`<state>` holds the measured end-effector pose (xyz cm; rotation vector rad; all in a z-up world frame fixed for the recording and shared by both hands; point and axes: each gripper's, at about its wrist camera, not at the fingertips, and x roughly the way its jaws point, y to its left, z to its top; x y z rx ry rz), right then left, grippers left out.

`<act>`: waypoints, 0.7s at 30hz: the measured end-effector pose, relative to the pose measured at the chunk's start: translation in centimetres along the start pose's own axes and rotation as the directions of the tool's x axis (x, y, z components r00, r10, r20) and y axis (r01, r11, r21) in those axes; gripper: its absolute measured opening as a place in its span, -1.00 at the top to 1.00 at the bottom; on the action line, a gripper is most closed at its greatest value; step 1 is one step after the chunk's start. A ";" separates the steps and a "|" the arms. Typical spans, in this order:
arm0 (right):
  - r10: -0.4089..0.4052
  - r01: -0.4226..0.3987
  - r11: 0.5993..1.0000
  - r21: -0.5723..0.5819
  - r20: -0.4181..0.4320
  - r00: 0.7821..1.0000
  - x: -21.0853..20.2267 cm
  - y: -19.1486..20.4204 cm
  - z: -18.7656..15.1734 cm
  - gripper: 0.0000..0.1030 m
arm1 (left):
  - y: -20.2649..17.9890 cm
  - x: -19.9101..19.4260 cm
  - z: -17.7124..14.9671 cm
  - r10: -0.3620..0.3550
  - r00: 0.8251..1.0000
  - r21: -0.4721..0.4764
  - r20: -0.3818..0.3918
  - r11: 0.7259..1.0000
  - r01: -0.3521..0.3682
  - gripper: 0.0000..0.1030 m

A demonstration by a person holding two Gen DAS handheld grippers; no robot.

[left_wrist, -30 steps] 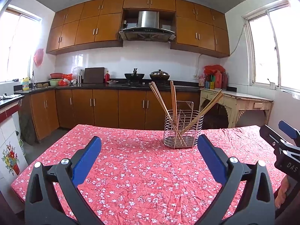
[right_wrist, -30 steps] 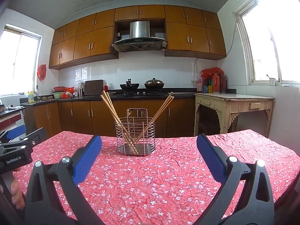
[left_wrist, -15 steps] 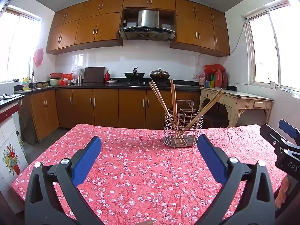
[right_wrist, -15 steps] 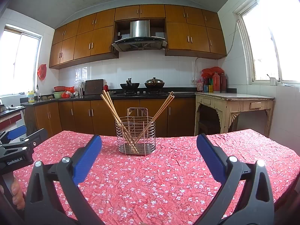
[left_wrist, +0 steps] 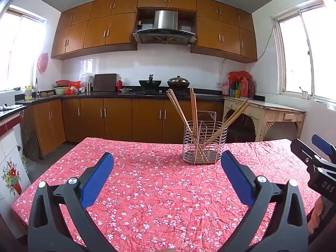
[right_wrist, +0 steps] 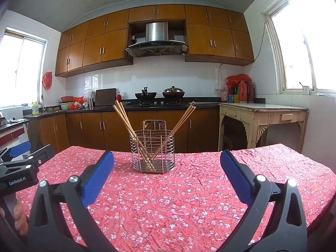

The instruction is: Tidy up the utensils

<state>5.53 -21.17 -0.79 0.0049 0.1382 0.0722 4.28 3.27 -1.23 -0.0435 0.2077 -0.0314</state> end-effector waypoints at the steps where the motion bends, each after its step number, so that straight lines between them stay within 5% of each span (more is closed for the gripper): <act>1: 0.000 0.000 1.000 0.000 0.000 1.000 0.0 0.0 0.0 -0.92 | 0.0 0.0 0.0 0.000 1.000 0.001 0.000 1.000 0.000 -0.96; 21: 0.000 0.000 1.000 0.000 -0.001 1.000 0.1 0.2 0.0 -0.92 | -0.2 0.0 -0.1 -0.008 1.000 -0.002 -0.008 1.000 0.008 -0.96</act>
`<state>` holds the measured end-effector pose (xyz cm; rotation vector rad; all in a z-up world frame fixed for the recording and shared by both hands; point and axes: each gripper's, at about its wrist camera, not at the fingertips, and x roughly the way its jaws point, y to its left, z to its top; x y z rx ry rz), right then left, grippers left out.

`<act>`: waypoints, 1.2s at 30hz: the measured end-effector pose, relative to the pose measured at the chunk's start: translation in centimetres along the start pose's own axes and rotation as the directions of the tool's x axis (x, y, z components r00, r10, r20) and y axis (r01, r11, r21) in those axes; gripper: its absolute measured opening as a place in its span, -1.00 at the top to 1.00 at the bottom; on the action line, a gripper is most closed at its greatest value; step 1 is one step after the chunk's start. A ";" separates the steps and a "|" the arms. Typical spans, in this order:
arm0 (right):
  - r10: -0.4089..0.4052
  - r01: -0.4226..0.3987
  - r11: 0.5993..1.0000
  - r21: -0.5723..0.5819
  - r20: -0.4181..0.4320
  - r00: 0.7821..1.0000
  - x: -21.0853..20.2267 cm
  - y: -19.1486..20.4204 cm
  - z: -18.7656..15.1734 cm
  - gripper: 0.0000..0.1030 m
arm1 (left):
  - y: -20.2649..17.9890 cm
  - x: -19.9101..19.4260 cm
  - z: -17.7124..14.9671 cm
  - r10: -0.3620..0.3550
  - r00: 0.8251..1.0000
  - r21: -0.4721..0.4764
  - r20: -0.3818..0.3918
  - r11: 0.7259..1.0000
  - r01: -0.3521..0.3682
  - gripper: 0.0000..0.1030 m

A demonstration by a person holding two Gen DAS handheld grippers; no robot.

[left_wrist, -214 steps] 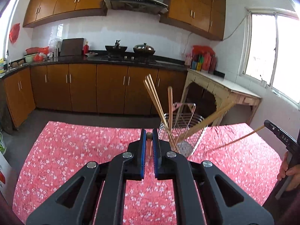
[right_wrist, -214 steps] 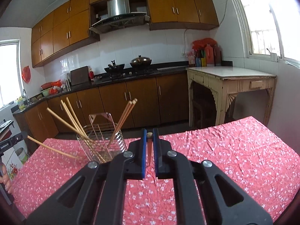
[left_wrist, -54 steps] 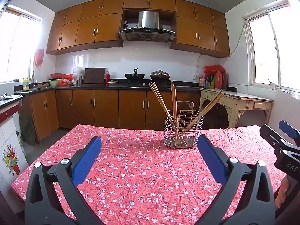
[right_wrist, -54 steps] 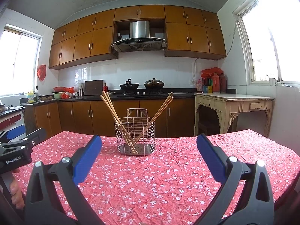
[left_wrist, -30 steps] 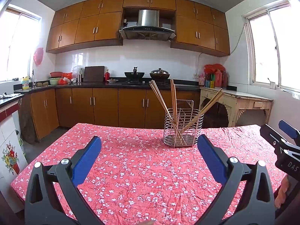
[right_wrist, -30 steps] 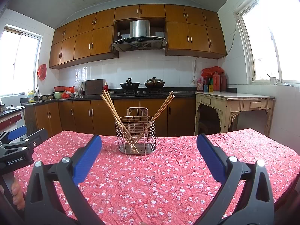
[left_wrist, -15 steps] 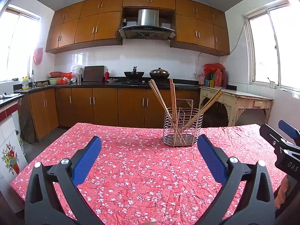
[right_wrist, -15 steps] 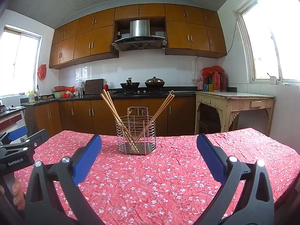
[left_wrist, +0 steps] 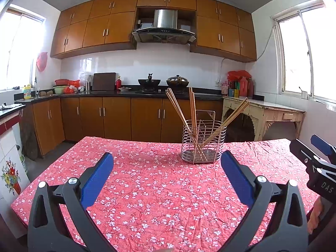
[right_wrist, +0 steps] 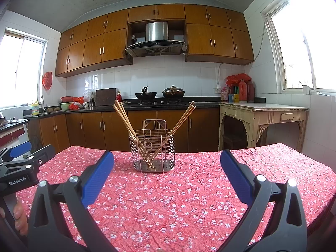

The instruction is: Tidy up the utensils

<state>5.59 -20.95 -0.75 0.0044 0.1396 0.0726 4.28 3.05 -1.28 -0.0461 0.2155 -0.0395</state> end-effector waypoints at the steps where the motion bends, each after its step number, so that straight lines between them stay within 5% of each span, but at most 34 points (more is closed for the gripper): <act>1: 0.001 -0.001 1.000 0.001 0.000 1.000 0.0 -0.1 0.0 -0.92 | -0.1 0.0 0.0 -0.001 1.000 0.001 -0.001 1.000 0.001 -0.96; 36: 0.000 0.000 1.000 0.005 -0.003 1.000 0.0 -0.1 -0.1 -0.92 | -0.3 -0.3 0.1 0.012 1.000 0.005 0.018 1.000 -0.012 -0.96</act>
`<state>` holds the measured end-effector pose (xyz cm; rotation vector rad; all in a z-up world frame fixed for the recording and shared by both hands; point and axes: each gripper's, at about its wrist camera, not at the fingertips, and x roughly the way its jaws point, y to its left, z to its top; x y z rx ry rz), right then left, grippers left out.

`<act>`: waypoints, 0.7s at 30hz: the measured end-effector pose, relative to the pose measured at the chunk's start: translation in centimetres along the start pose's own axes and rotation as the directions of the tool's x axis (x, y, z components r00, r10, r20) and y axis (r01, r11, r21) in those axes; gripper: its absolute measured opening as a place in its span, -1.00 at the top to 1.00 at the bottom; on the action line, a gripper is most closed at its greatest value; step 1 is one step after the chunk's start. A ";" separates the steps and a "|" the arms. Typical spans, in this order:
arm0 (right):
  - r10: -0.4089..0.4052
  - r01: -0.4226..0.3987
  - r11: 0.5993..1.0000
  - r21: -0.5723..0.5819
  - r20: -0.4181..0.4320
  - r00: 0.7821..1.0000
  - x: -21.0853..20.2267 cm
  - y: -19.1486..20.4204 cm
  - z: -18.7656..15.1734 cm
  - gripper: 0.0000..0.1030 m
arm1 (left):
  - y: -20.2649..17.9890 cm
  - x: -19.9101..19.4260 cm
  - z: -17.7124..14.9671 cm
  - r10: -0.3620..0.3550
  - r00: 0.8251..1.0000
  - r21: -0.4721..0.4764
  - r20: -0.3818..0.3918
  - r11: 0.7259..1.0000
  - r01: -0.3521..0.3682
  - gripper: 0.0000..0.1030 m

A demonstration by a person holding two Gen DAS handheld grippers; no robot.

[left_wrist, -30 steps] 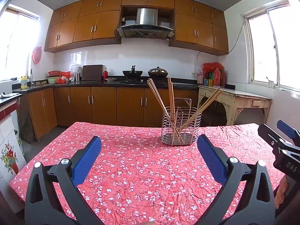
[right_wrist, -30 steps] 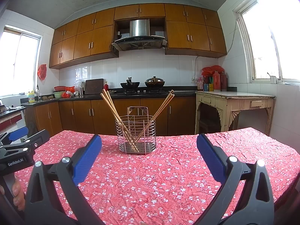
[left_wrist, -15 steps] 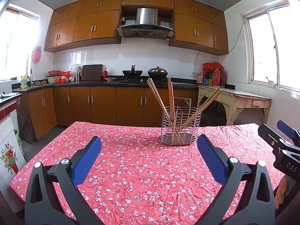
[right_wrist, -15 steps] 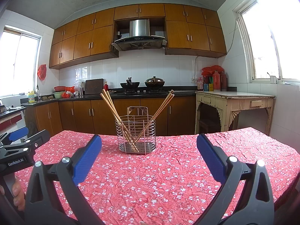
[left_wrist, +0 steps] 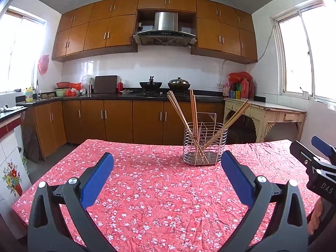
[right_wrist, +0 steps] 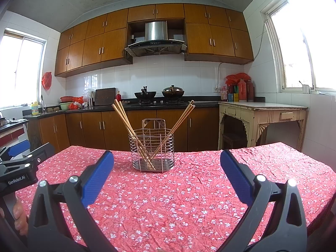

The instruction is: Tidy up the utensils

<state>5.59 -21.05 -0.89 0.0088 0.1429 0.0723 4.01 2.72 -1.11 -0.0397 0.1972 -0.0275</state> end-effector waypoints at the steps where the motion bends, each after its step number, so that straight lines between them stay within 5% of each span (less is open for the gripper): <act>1: 0.000 0.000 1.000 0.000 0.000 1.000 0.0 0.0 0.0 -0.92 | 0.0 0.0 0.0 0.000 1.000 -0.001 -0.001 1.000 0.000 -0.96; 21: 0.000 0.000 1.000 0.001 0.000 1.000 0.0 0.0 0.1 -0.92 | 0.4 0.3 0.1 -0.022 1.000 -0.018 -0.010 1.000 0.022 -0.96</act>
